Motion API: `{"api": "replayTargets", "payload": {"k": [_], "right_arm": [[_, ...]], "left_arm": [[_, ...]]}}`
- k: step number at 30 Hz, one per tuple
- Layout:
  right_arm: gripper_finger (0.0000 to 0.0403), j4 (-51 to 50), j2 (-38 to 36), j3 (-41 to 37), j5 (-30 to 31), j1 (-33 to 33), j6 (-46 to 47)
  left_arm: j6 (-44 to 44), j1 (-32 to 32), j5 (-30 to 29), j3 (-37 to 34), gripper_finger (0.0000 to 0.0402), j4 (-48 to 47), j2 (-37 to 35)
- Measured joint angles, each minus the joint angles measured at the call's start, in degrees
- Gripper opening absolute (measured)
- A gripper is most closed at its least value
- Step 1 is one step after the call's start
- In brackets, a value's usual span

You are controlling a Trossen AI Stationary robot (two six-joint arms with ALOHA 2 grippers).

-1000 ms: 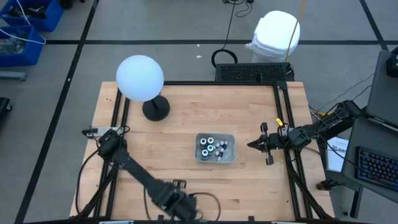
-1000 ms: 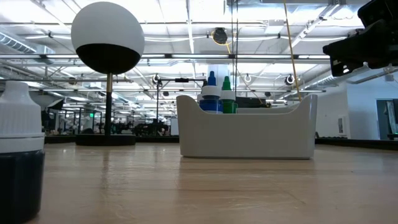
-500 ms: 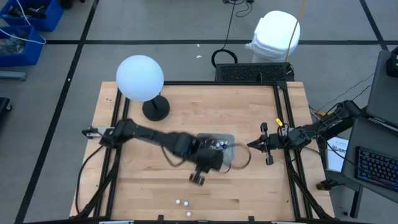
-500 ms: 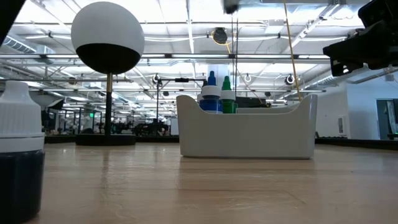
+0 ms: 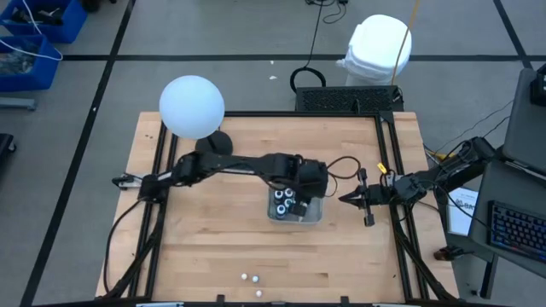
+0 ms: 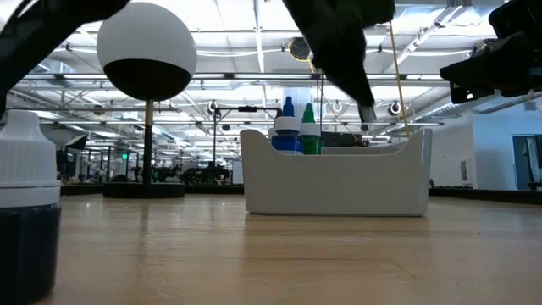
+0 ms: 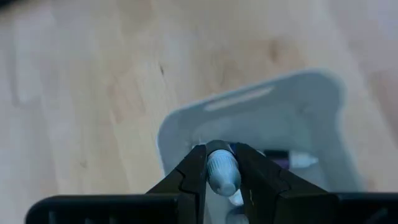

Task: Pick & Place food coloring
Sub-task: Put the small dark blue food coloring bottle into the gray bin

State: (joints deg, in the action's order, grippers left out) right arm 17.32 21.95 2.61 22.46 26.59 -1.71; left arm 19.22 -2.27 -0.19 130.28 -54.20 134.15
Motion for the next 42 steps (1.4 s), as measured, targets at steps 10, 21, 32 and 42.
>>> {"api": "replayTargets", "payload": {"k": [10, 21, 32, 42], "right_arm": [[0.0000, -2.31, 0.58, 0.00, -0.07, 0.01, 1.47], [0.0000, -3.03, 0.60, 0.00, -0.09, 0.01, 1.02], [0.0000, -2.56, 0.58, 0.00, -0.11, 0.02, 1.04], [0.0000, -2.58, 0.58, 0.00, -0.25, 0.02, 1.67]], "left_arm": [[1.93, 0.88, -1.61, -0.02, 0.0076, 2.52, 5.84], [0.71, 1.15, -0.85, -0.04, 0.0076, 4.80, 8.31], [-0.85, 1.87, -0.89, -0.04, 0.0077, 4.36, 8.39], [-2.32, 2.13, -2.72, -0.02, 0.0135, 4.62, 8.31]]}}
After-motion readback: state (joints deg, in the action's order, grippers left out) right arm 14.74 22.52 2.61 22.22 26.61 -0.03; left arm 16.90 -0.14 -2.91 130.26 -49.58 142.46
